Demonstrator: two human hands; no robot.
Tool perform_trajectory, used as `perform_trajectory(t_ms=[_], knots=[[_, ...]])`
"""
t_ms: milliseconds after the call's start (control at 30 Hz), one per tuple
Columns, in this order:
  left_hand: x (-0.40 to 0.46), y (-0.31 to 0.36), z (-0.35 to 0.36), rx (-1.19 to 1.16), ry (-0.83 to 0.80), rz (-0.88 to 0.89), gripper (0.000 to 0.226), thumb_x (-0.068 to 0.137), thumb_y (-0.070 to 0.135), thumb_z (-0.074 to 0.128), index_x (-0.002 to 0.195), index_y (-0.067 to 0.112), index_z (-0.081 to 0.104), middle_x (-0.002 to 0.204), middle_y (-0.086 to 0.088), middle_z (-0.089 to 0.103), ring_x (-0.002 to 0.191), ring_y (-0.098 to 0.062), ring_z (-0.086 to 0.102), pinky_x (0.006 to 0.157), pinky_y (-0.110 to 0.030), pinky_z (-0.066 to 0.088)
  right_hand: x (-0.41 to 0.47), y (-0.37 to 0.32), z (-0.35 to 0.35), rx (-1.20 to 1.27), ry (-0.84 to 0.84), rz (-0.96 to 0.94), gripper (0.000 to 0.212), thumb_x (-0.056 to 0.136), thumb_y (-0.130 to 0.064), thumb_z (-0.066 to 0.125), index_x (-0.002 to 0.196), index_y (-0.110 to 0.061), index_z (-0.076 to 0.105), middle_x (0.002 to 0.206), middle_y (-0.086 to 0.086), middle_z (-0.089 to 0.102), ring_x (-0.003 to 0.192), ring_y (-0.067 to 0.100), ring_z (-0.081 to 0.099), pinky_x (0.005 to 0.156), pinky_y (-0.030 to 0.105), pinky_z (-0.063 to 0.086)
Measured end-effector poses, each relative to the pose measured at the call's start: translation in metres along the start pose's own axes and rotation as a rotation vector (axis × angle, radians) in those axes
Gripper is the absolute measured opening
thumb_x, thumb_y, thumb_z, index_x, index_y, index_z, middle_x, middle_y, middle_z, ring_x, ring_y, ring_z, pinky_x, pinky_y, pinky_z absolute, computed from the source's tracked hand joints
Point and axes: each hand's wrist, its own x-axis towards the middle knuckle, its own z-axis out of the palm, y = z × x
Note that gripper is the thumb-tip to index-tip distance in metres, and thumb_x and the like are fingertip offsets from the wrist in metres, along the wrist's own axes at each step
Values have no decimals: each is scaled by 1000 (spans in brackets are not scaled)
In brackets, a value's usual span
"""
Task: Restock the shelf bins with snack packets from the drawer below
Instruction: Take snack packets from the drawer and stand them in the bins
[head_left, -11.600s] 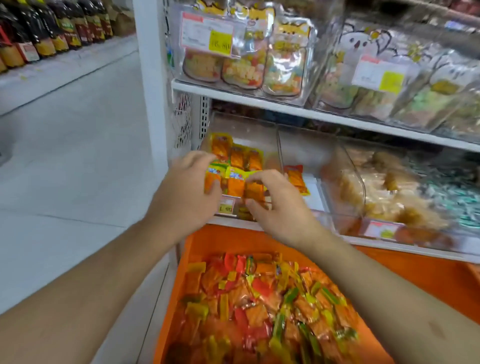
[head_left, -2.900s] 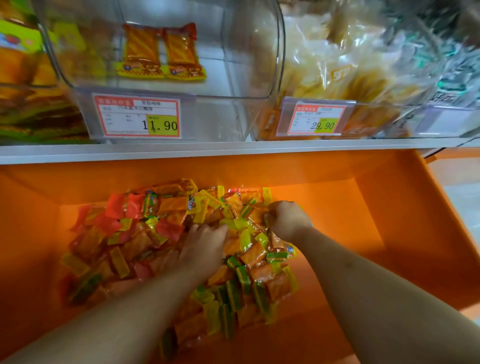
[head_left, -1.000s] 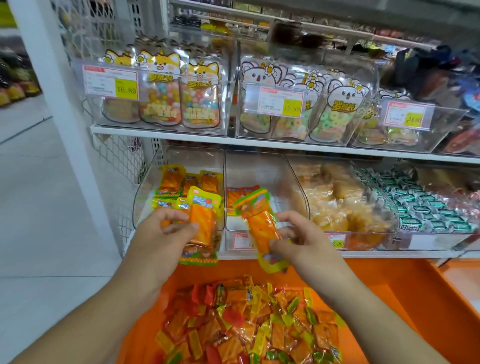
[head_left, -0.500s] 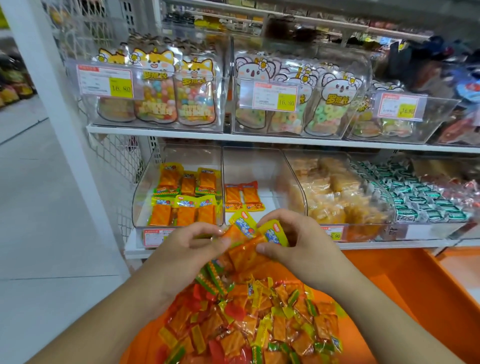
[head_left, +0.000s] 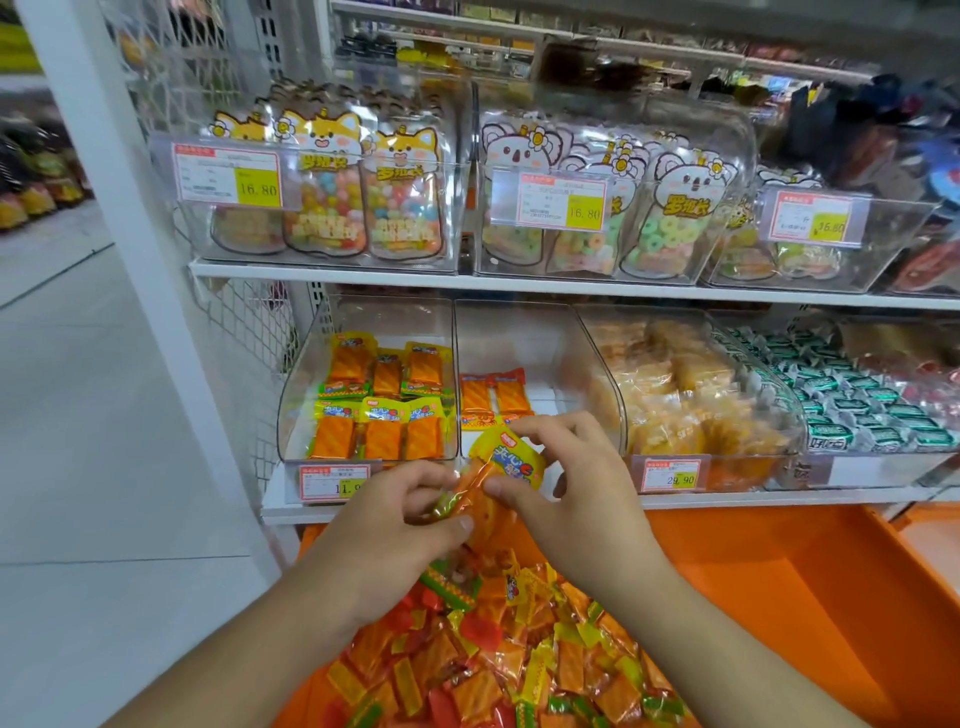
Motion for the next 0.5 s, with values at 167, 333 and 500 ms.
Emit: perform_trajectory(t_ms=[167, 333, 500], knots=[[-2, 4, -10, 11, 31, -10, 30, 92, 14, 76, 115, 30, 66, 96, 20, 79, 87, -3, 75, 78, -26, 59, 12, -11, 11, 86, -64, 52, 43, 88, -42, 79, 125, -47, 59, 110, -21, 60, 94, 1, 61, 75, 20, 55], [18, 11, -30, -94, 193, -53, 30, 88, 16, 81, 113, 26, 67, 93, 5, 80, 80, -15, 76, 79, -30, 58, 38, -19, 21, 305, -44, 129, 37, 98, -36, 69, 131, -35, 53, 114, -15, 59, 93, 0, 62, 73, 22, 56], [80, 14, -65, -128, 399, -45, 29, 89, 18, 80, 115, 24, 66, 105, 2, 73, 82, -16, 73, 69, -31, 51, 60, -2, 39, -47, -173, -47, 52, 103, -38, 57, 152, -35, 38, 144, -21, 40, 133, -3, 40, 108, 18, 37]])
